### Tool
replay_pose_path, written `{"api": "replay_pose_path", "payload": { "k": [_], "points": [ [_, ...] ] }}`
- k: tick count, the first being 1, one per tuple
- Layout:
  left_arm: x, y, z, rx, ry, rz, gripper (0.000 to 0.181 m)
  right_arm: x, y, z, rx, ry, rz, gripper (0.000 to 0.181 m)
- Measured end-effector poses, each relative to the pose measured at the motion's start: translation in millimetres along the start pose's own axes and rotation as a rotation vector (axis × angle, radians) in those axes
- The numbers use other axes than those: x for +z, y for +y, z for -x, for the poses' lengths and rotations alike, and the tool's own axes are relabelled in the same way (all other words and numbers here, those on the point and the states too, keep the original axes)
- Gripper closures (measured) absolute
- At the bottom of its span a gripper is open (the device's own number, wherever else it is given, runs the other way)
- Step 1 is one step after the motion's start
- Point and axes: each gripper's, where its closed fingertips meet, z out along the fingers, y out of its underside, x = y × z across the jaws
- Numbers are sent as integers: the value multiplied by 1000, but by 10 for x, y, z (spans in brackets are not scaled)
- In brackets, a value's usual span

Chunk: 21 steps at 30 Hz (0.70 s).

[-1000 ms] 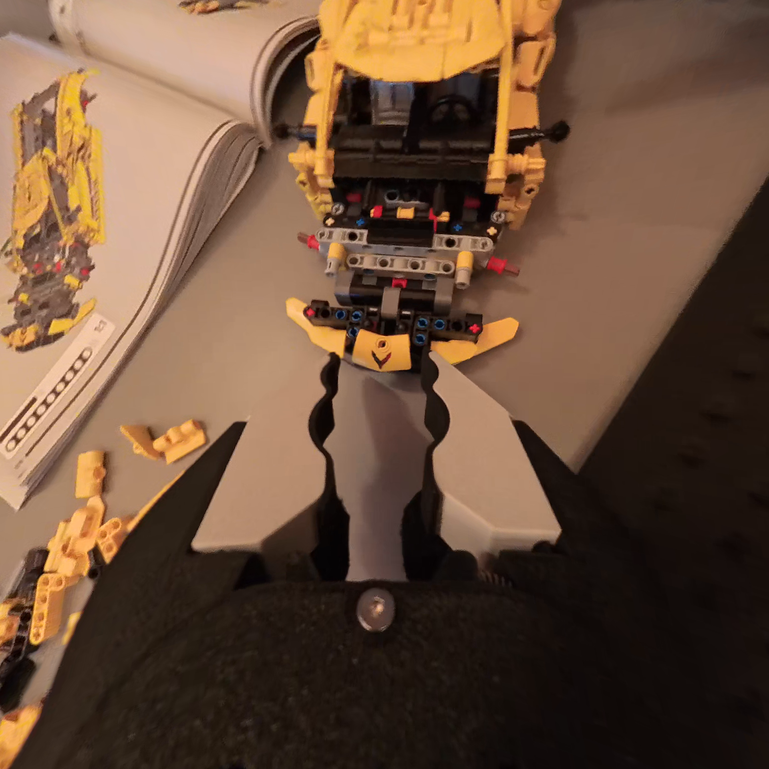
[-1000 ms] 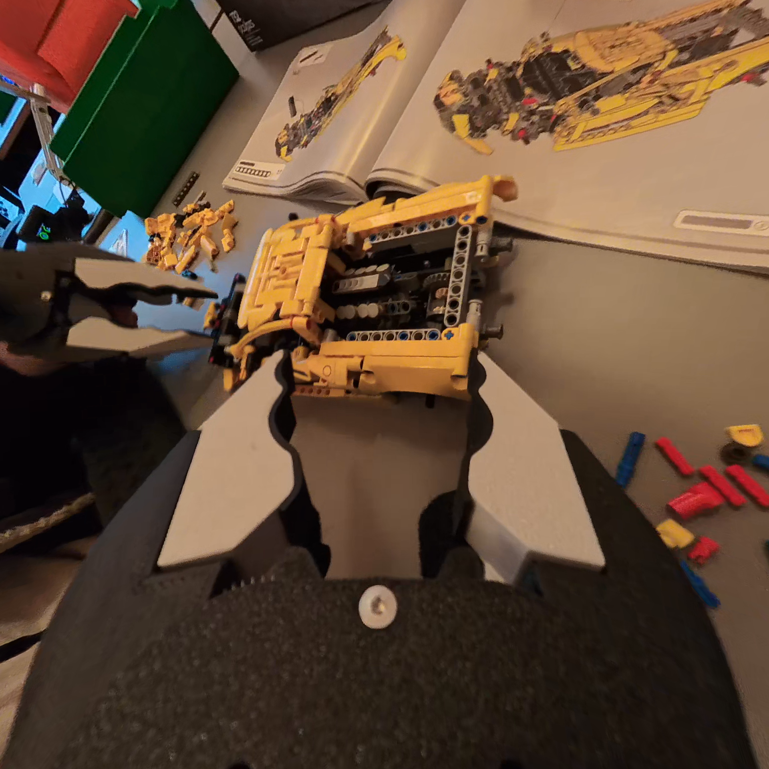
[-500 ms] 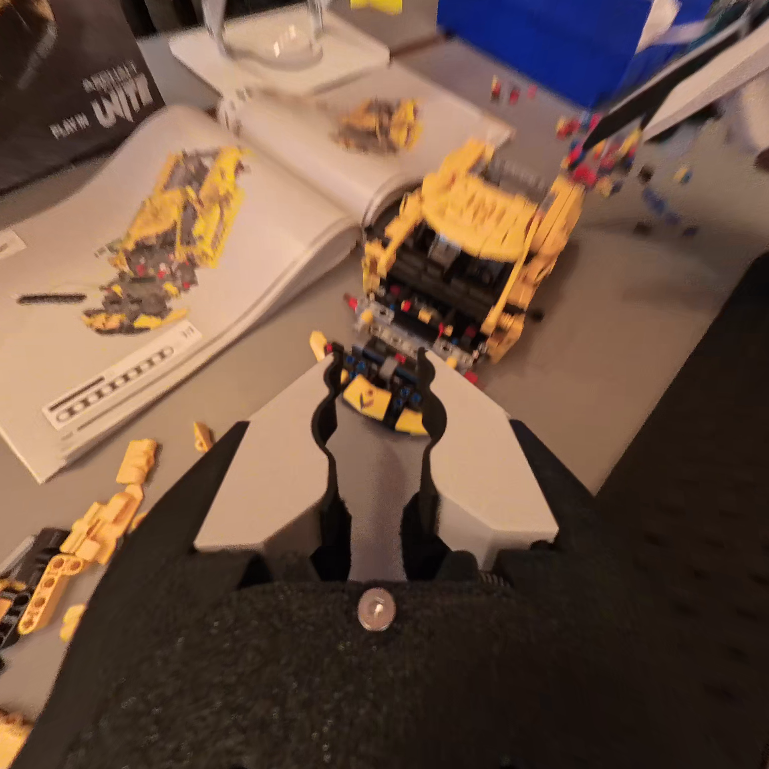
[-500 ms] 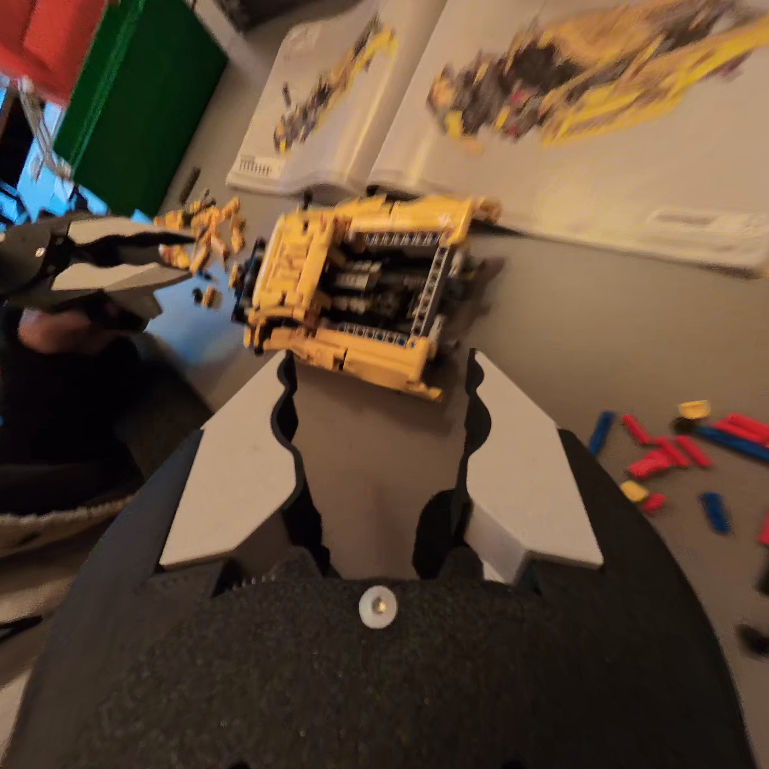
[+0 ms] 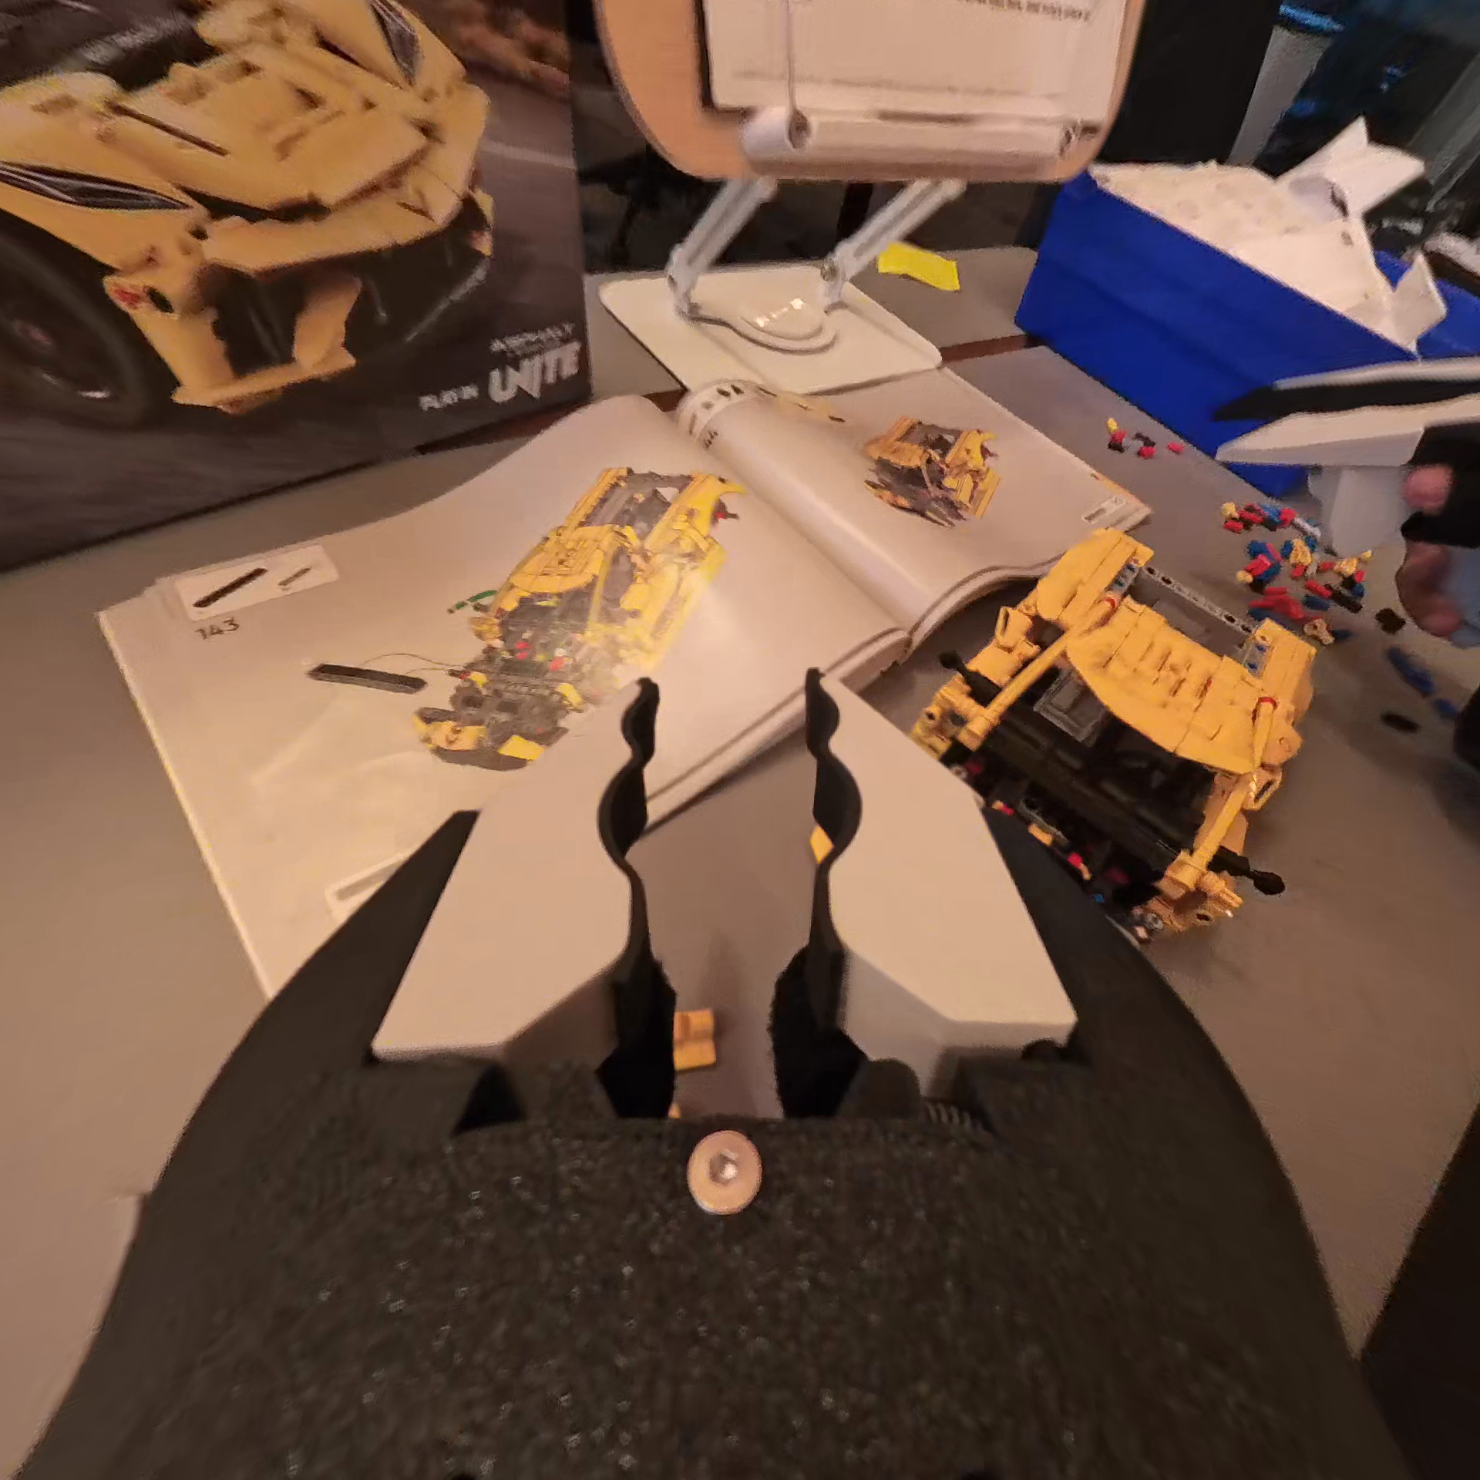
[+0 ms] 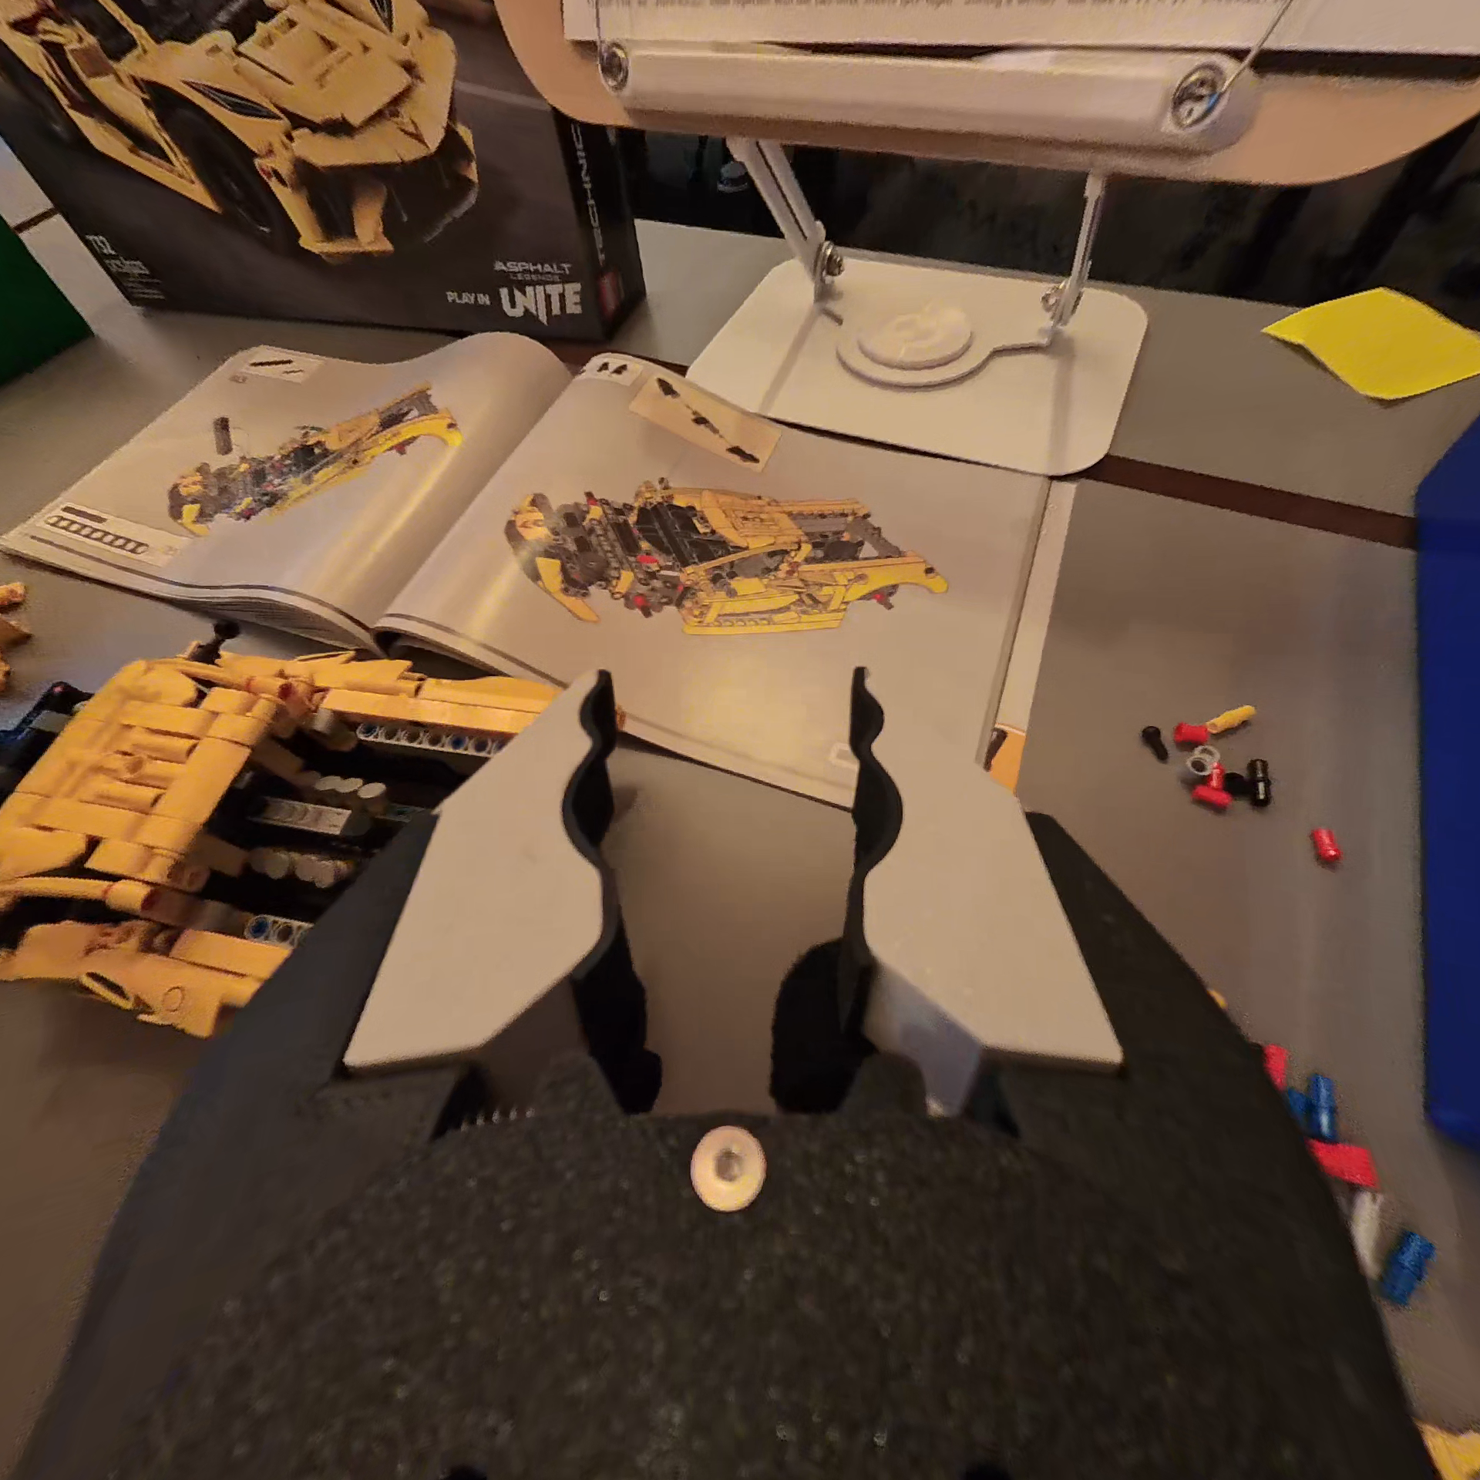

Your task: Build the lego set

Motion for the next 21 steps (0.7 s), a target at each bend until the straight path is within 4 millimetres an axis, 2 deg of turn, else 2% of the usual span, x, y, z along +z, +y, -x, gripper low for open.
{"api": "replay_pose_path", "payload": {
  "k": [5, 8, 13, 19, 21],
  "points": [
    [-90, -25, 249, -59, -38, -27, 144, 21, -4, 135, 11, -53, 7, 128],
    [-102, 2, 326, -55, -53, -17, 144, 38, 14, 100, -37, -19, 14, 132],
    [-82, 67, 364, -91, -39, 8, 144, 114, 80, 58, -22, -16, 15, 136],
    [-52, 245, 557, -169, -80, 75, 144, 211, 230, 48, -5, -26, 71, 136],
    [-64, 254, 591, -175, -90, 79, 144, 199, 211, 62, -12, -26, 64, 137]
  ]
}}
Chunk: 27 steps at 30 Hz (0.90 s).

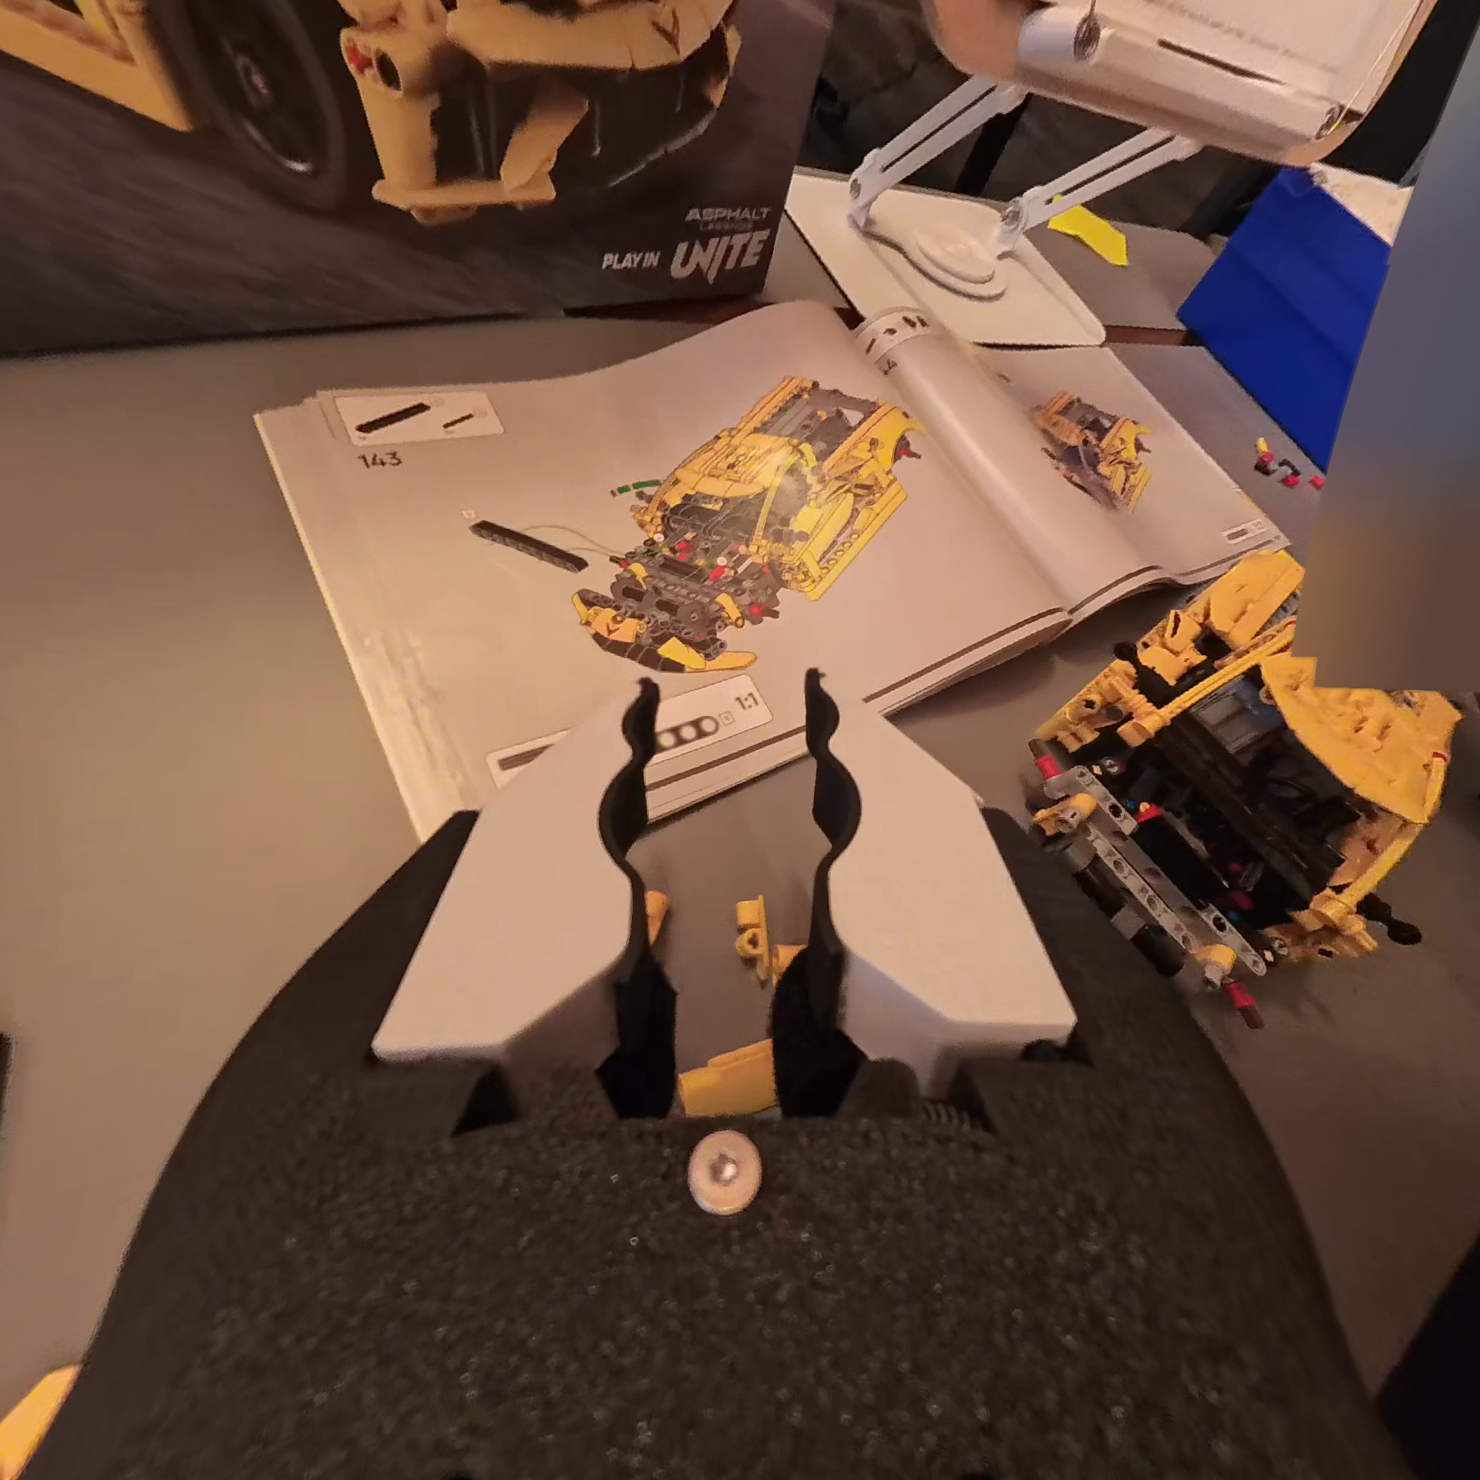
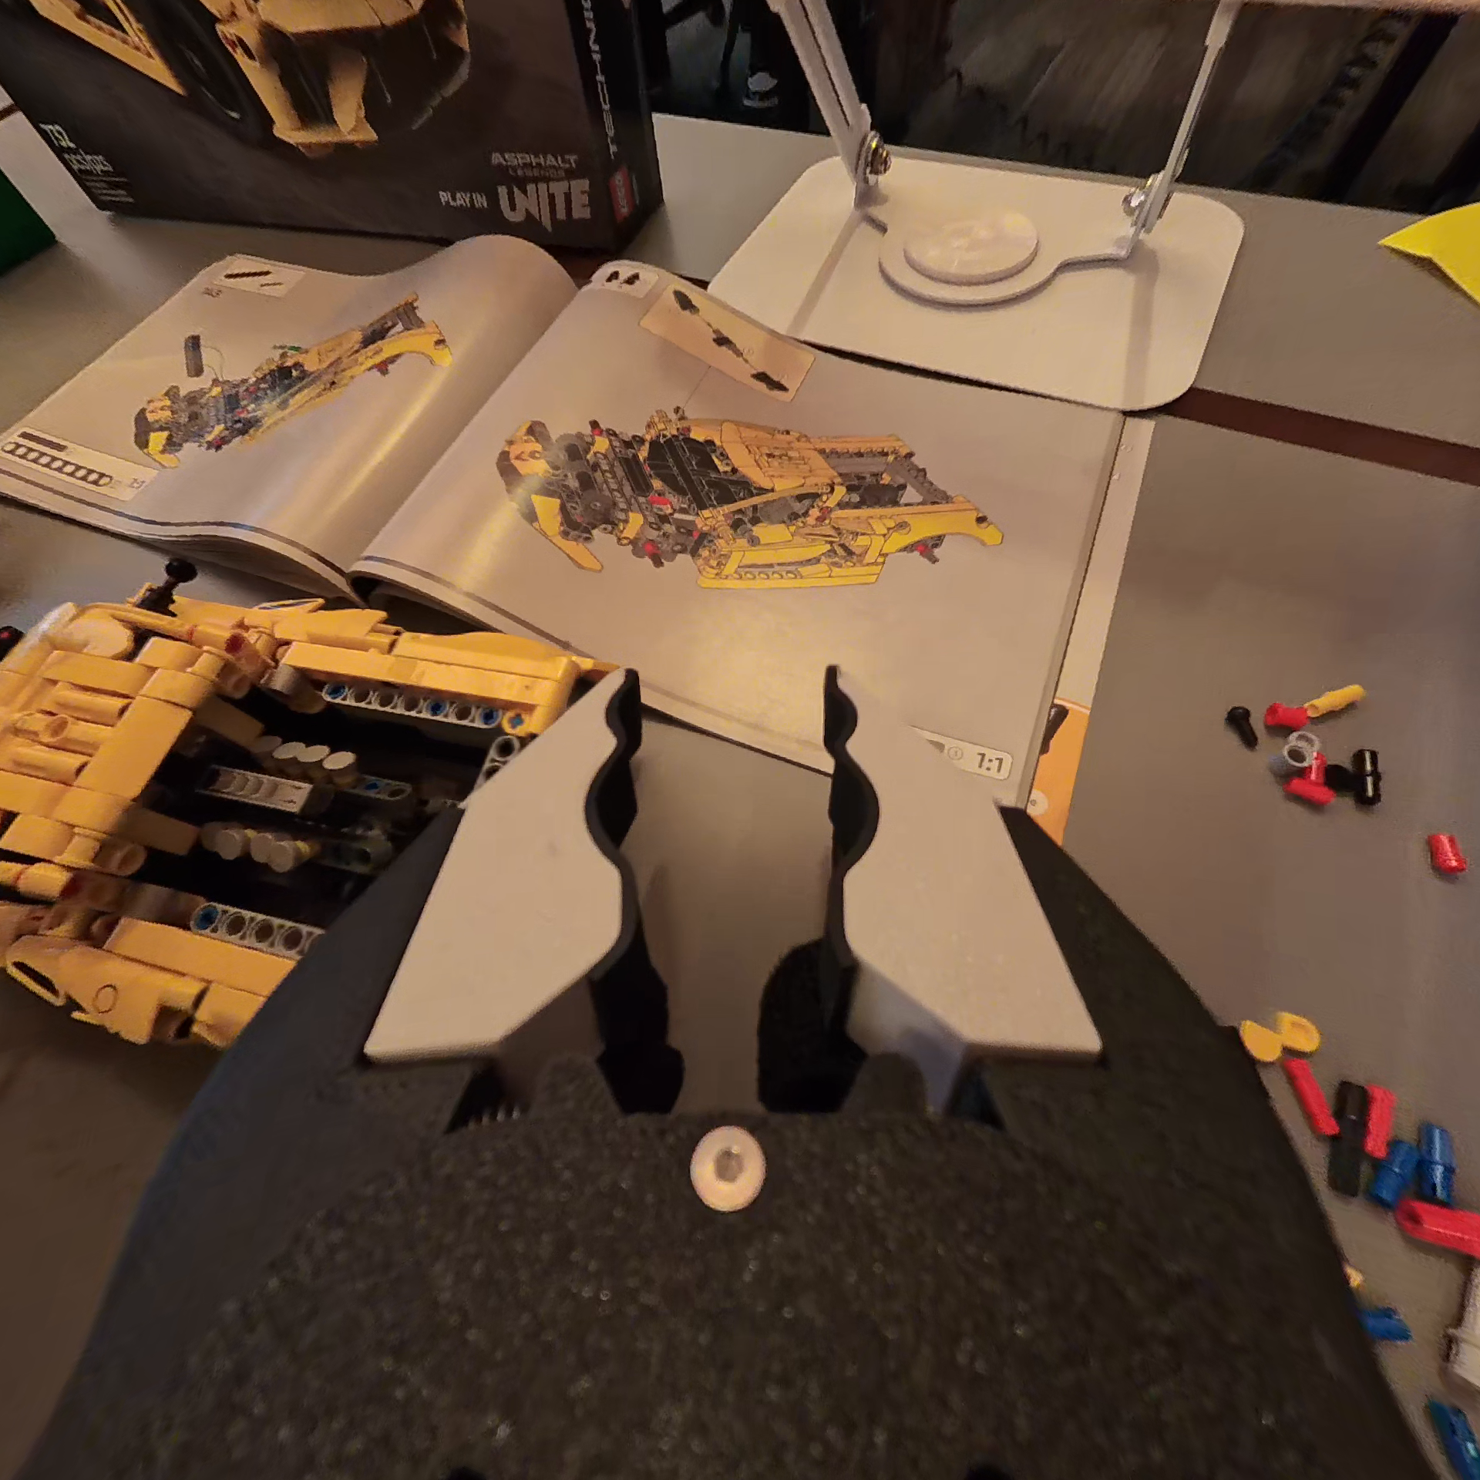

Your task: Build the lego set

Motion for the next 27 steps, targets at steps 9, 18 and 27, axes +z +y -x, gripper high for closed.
{"api": "replay_pose_path", "payload": {
  "k": [9, 18, 27],
  "points": [
    [-1205, -609, 670, 202, -272, -284, 144, -98, -114, 74, -8, -16, -36, 138],
    [-1854, -2, 540, 157, -98, 3, 144, -117, -148, 171, -9, -48, -43, 138],
    [-1177, 547, 590, 251, -131, 330, 144, -154, -155, 213, 24, -85, -50, 139]
  ]
}}
